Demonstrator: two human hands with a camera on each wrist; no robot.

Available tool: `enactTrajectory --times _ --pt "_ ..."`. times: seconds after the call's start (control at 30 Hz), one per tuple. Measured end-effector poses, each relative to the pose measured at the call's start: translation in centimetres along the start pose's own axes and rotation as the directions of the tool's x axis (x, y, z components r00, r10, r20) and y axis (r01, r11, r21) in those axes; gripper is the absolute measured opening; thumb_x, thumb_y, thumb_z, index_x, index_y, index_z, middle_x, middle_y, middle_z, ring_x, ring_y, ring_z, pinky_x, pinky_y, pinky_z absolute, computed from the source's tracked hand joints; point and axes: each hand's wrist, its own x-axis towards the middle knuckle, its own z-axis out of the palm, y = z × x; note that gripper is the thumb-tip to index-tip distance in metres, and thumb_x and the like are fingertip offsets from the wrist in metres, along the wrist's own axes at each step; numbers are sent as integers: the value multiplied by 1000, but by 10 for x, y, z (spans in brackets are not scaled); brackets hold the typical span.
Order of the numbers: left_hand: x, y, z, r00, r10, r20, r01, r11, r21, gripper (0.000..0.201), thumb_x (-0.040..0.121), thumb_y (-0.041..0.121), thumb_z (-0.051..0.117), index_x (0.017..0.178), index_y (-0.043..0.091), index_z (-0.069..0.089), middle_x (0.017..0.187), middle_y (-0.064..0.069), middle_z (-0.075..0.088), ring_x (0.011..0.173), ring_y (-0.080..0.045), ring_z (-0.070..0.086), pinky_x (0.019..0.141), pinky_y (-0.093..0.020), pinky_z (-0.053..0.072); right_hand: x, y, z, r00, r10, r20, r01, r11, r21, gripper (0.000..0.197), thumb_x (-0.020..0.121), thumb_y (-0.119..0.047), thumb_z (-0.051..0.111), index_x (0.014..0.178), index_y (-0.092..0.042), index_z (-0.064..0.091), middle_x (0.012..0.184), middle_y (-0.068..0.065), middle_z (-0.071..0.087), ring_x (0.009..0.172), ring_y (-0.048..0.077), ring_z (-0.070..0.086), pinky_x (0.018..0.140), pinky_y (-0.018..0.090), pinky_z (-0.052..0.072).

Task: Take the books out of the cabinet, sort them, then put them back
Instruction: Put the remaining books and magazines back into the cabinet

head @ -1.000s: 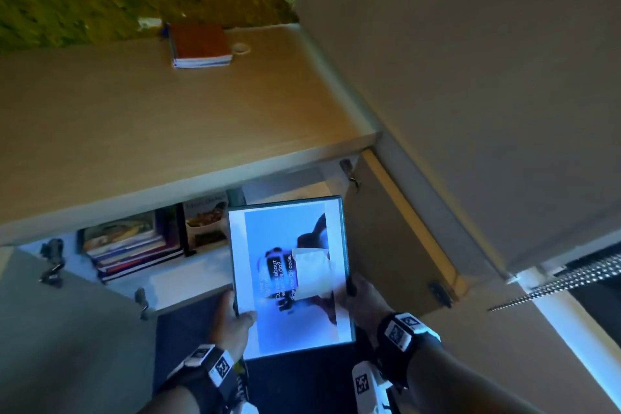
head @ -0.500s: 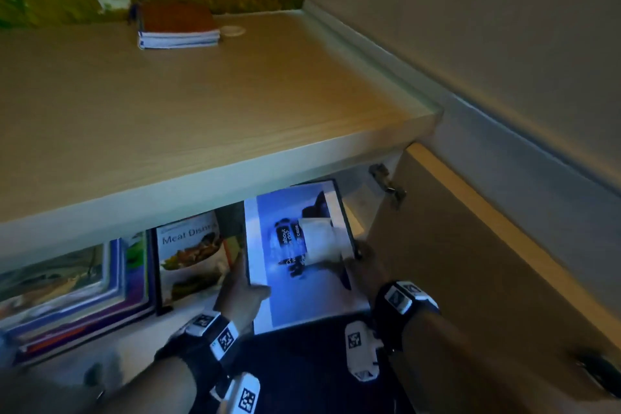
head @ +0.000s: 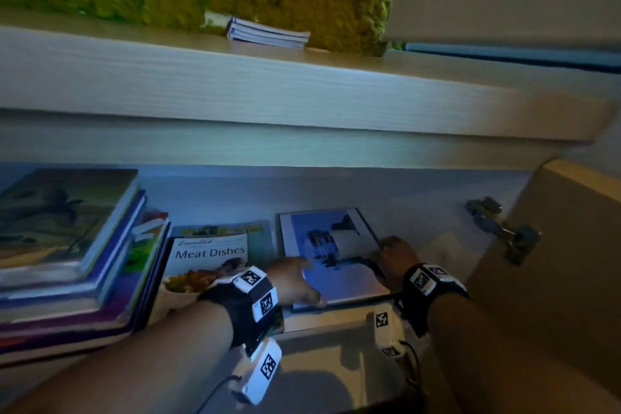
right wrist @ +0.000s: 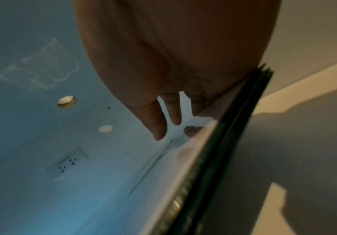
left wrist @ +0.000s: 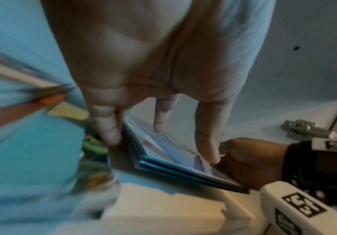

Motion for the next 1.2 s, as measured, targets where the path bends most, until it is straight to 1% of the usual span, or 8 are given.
enactTrajectory --times 0.07,0.2,0.4,0.6,0.73,0.97,1.1,1.2 --pt "-1 1 8 1000 -17 14 15 992 124 101 66 59 79 151 28 35 158 1 34 137 -23 43 105 -35 44 -2 8 9 989 132 65 -127 989 -76 44 97 -26 61 137 -7 56 138 19 60 126 38 59 96 27 48" --pt "1 7 21 998 -55 9 52 974 223 100 65 57 81 150 31 36 149 -6 38 134 -29 40 102 -36 43 -7 14 16 986 150 67 -131 965 -226 51 96 -39 57 143 -22 49 148 19 42 135 41 43 110 41 40" --pt "10 5 39 991 -101 -86 123 942 313 99 56 58 83 142 42 37 136 -8 39 131 -35 36 104 -46 42 -15 15 24 984 160 74 -118 912 -392 45 100 -41 46 141 -22 50 146 13 44 135 37 42 109 51 35" --pt "27 27 56 994 -77 -74 94 957 275 93 65 48 85 145 39 37 138 -6 35 131 -32 37 102 -43 45 -17 30 21 990 75 118 -11 882 -471 53 100 -35 47 151 -20 41 165 14 21 152 35 22 122 58 22" --pt "35 41 73 993 -68 -101 94 957 273 92 66 48 84 144 37 37 139 -8 33 132 -34 36 103 -45 45 -21 41 19 991 28 133 38 884 -467 61 101 -54 40 154 -26 37 167 9 23 154 30 22 121 61 17" --pt "33 37 74 993 -48 -106 72 970 234 94 71 48 81 150 37 31 149 -8 28 141 -34 27 110 -44 39 -26 40 16 988 22 156 50 897 -440 60 102 -53 39 156 -27 35 168 7 22 154 30 22 121 61 17" --pt "21 31 70 998 -6 -68 19 981 194 88 74 40 78 150 34 34 150 -10 28 139 -34 31 110 -43 40 -50 27 20 989 -16 148 81 895 -439 54 94 -51 47 143 -29 52 150 7 48 140 30 43 113 51 38" --pt "11 27 59 994 76 -80 -67 991 117 72 79 34 72 145 29 41 142 -10 35 132 -33 40 104 -37 44 -76 11 28 978 -78 192 151 901 -406 38 85 -46 49 114 -27 66 126 5 62 124 29 56 97 41 50"
